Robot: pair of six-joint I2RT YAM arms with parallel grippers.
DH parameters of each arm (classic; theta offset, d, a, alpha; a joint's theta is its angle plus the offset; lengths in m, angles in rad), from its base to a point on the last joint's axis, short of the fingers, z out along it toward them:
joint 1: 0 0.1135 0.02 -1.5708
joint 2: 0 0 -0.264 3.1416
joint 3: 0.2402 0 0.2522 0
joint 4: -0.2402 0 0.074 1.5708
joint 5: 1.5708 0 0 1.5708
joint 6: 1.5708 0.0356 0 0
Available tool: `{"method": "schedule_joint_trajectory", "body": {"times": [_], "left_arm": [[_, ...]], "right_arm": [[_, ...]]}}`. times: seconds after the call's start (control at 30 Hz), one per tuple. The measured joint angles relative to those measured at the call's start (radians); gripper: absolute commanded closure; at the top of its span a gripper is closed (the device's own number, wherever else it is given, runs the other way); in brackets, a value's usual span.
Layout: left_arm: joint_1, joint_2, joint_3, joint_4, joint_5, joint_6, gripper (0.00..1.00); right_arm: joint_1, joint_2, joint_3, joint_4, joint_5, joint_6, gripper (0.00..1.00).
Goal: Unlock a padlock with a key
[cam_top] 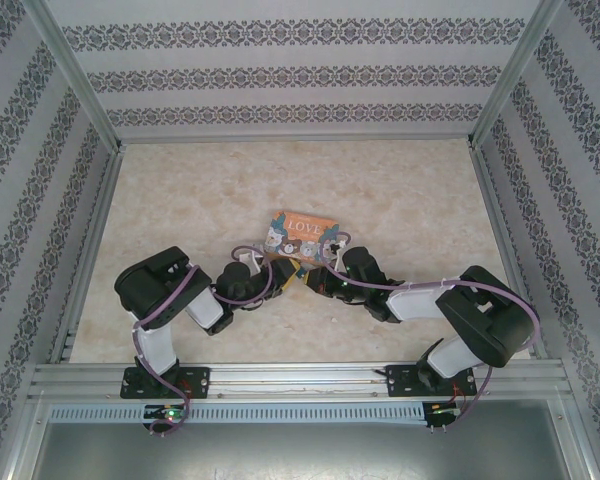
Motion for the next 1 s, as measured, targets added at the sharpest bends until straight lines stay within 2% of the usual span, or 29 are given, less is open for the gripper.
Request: {"method": "schedule_joint_trajectory", "body": {"times": [0.47, 0.77, 0.9, 1.0], "left_arm": [[-0.008, 0.02, 0.017, 0.0, -0.003, -0.019, 0.65], [-0.008, 0.029, 0.019, 0.007, -0.011, -0.023, 0.78], [-0.008, 0.029, 0.019, 0.016, -0.018, -0.023, 0.83], [-0.009, 0.029, 0.019, 0.018, -0.019, -0.023, 0.85]], "right_arm": [[0.009, 0.024, 0.001, 0.056, 0.008, 0.065, 1.0], [0.013, 0.047, 0.001, 0.114, 0.008, 0.114, 1.0], [0.013, 0.047, 0.0, 0.12, 0.009, 0.118, 0.96], [0.013, 0.047, -0.003, 0.124, 0.013, 0.125, 0.89]]}}
